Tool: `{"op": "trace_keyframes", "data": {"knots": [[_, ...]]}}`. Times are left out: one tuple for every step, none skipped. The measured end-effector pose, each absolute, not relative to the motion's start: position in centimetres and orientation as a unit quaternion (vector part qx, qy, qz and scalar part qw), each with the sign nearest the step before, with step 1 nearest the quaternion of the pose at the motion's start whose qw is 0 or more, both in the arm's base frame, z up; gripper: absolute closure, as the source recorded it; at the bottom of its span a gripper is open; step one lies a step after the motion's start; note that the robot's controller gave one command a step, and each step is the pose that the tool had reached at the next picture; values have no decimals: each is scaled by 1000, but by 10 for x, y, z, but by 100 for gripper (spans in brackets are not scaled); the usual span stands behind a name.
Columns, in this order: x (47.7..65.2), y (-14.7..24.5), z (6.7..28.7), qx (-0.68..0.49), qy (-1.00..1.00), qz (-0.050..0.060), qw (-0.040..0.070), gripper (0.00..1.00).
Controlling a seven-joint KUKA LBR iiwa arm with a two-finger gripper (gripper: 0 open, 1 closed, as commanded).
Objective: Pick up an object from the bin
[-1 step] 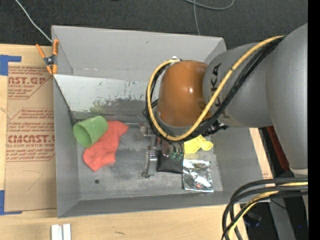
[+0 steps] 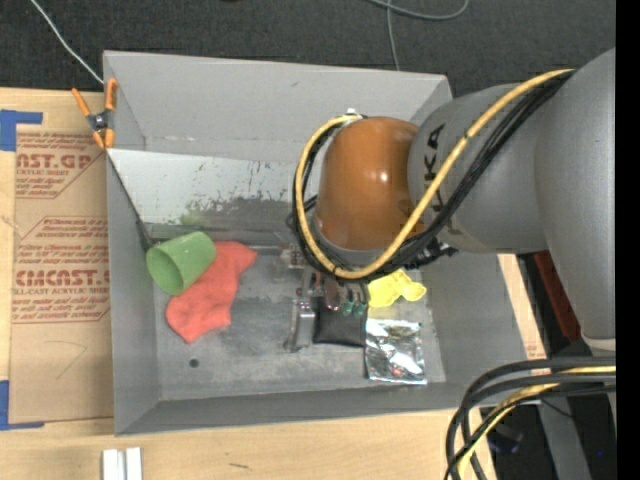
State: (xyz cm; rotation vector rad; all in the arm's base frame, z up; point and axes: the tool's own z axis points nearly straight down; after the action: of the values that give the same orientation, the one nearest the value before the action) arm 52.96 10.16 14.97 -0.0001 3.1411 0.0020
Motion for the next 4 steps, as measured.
{"op": "trace_keyframes", "data": {"knots": [[506, 39, 75, 4, 1000, -1, -8, 0], [520, 41, 105, 28, 1000, 1, -1, 0], [502, -27, 69, -44, 999, -1, -8, 0], [519, -23, 74, 24, 1000, 2, -1, 100]]}}
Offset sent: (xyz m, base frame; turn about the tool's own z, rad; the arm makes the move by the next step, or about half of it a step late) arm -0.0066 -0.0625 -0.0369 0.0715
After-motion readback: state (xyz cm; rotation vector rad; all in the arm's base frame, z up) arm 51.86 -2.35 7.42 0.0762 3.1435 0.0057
